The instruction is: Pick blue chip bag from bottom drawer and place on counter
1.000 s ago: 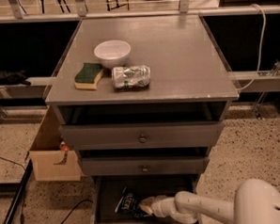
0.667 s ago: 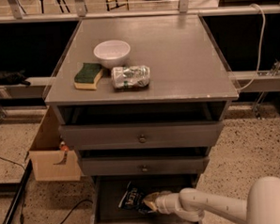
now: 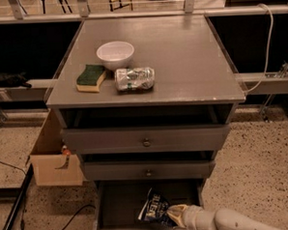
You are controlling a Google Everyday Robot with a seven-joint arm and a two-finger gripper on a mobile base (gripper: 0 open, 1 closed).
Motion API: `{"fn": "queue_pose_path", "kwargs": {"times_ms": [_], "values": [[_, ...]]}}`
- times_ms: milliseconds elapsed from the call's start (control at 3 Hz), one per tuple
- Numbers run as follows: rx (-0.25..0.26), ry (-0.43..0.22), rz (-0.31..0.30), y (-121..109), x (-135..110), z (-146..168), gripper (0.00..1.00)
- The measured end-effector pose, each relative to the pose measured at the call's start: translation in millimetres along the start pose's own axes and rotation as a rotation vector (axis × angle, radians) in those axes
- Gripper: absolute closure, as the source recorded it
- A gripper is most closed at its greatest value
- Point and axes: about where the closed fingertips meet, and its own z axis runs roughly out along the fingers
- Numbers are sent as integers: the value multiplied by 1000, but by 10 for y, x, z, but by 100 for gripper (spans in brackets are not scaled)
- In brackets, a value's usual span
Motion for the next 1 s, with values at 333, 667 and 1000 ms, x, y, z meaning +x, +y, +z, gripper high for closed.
{"fn": "queue_pose_path", "kwargs": {"times_ms": [333, 667, 1000], "values": [[56, -31, -1, -15, -34, -660, 100], [104, -35, -25, -111, -228, -1053, 100], [104, -36, -26, -111, -229, -1054, 100]]}}
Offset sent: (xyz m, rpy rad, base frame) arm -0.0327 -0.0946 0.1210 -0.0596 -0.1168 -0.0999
